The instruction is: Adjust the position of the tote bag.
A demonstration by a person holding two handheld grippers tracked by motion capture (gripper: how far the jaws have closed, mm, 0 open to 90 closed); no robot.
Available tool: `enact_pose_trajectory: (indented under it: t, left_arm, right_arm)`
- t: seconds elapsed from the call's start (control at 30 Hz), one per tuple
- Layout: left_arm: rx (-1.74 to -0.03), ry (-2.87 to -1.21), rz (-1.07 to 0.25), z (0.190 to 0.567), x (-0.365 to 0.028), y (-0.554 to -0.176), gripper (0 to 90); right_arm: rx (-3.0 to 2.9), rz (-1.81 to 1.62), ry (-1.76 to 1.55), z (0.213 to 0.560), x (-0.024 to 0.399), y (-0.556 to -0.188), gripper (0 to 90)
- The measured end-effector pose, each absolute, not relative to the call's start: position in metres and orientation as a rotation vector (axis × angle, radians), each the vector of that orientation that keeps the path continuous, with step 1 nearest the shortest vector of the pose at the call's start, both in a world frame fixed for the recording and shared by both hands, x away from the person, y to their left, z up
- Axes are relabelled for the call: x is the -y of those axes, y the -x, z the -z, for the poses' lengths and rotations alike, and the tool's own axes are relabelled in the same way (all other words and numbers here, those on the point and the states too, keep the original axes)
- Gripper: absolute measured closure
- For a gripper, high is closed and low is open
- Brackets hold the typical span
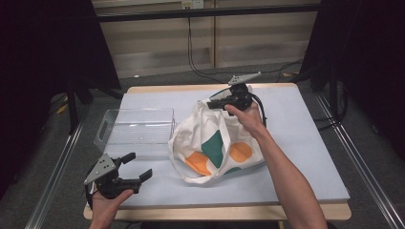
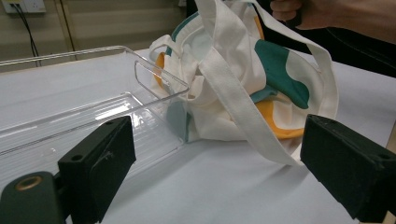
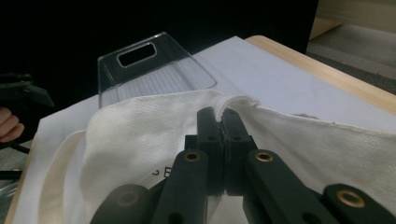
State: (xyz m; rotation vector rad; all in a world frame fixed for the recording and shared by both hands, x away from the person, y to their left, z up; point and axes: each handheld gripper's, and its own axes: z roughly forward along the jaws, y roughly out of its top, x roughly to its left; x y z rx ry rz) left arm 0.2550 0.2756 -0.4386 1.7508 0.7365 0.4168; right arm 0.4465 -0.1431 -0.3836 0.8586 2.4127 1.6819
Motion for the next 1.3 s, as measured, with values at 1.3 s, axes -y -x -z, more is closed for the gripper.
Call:
enact_pose_trajectory:
  t: [1.3]
  left_arm:
    - [-0.743,-1.718,-0.391,0.437,-0.273,-0.254,16.2]
  right_arm:
    - [-2.233,-1.858,-0.674,0.358,0.216,-0.350,88.3]
